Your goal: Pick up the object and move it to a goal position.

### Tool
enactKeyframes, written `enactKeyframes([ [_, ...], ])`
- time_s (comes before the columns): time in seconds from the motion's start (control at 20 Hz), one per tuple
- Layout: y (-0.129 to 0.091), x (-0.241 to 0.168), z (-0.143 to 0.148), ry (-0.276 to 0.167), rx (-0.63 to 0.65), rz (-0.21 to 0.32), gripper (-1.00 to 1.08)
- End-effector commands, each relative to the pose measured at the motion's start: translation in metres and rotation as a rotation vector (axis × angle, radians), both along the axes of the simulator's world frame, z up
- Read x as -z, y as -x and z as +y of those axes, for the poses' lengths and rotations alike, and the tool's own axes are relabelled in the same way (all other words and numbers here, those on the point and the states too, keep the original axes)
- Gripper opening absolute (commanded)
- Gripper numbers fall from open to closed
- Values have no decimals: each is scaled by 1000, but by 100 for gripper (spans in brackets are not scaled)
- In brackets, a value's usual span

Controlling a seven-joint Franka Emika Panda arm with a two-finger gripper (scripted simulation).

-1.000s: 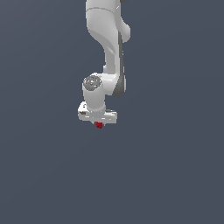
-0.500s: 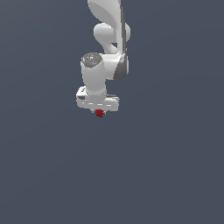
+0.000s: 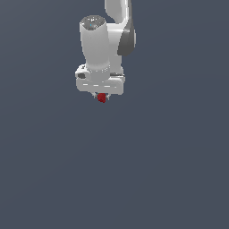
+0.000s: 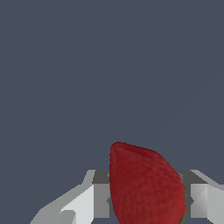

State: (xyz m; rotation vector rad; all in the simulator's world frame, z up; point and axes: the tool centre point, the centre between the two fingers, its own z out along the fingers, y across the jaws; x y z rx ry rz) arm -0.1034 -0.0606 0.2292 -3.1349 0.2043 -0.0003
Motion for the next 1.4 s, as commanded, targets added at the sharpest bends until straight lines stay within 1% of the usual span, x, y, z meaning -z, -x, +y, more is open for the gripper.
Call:
enactKeyframes([
  [0.0,8,-26,2,0,0,0,-100],
  [0.35,25,-89,7,1,0,0,-100],
  [0.7,36,-132,10,1,0,0,-100],
  [1.0,39,-149,12,0,0,0,-100],
  [1.35,38,-148,11,0,0,0,-100],
])
